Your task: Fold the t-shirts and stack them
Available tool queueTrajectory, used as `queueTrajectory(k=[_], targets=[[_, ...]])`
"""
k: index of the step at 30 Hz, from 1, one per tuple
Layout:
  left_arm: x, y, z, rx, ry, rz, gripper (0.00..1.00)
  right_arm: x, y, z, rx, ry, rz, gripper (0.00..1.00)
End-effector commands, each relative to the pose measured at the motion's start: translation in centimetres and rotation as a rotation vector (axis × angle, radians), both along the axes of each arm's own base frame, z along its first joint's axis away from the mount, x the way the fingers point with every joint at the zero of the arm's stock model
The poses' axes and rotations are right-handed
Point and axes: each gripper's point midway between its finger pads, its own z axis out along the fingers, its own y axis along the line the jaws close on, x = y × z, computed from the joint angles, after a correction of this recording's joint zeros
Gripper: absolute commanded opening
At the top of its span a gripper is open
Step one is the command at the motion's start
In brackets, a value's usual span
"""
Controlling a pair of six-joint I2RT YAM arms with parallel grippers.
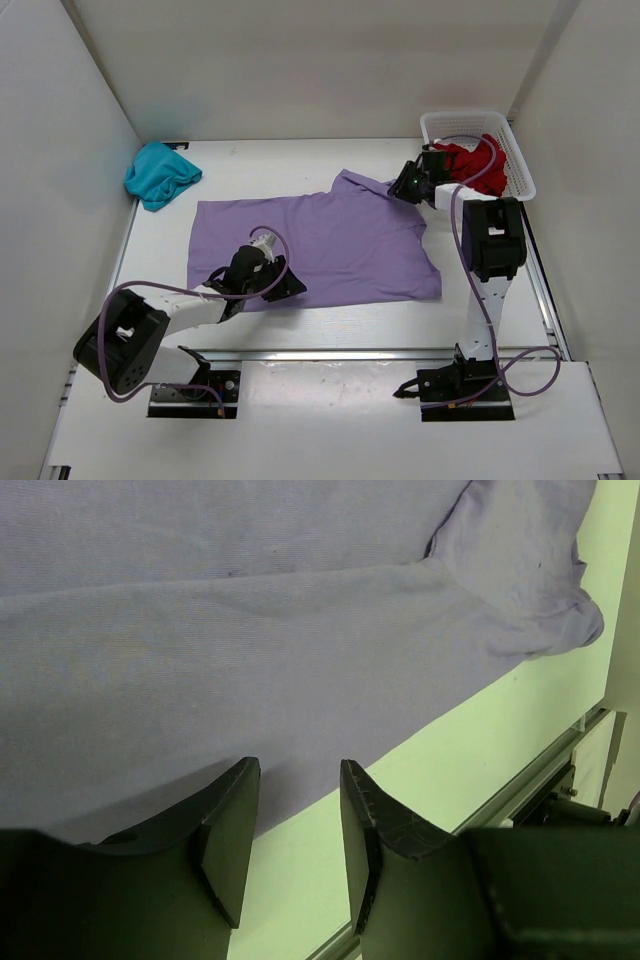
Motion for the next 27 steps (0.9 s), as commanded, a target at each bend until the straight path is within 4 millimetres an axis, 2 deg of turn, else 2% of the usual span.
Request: queueTrajectory(k=[1,9,14,16,19,23,25,27], targets=[[0.8,-0.7,1.2,-0.018,-0.035,-0.008,0.48,2.1,-0.7,2.3,-0.029,-0.090,-0.007,0.29],[0.9,-0.7,0.8,-0.017,-0.023,-0.006,0.48,2.5,-0.4,1.8,-0.025,-0.076,0.011,0.25],[1.1,-0.5,0.9,-0.013,-0.028,0.001,0.48,2.4,-0.7,2.0,-0.025,-0.074,-0.015,0.30],[1.0,-0.6,0.9,-0.013,-0.025,-0.003,0.48,2.2,-1.4,1.6,-0.040,-0.064,-0.029,0.31],[1.2,-0.6,1.0,-0.014,-0.031,0.000,0.48,2.2,-1.1,1.5,-0.027,-0.061,-0.016,0.31],[1.3,-0.3,1.0,-0.011,-0.035,0.009,0.49,2.0,-0.5,1.0,0.005,-0.052,0.007,0.25],[1.1,-0.4,0.9,-0.013,-0.027,0.005,0.48,1.7,-0.7,0.8,0.014,-0.046,-0.003,0.22],[1.1,-0.3,0.9,-0.011,-0.029,0.005,0.49,1.9,-0.6,1.1,0.037,-0.061,0.001,0.22]])
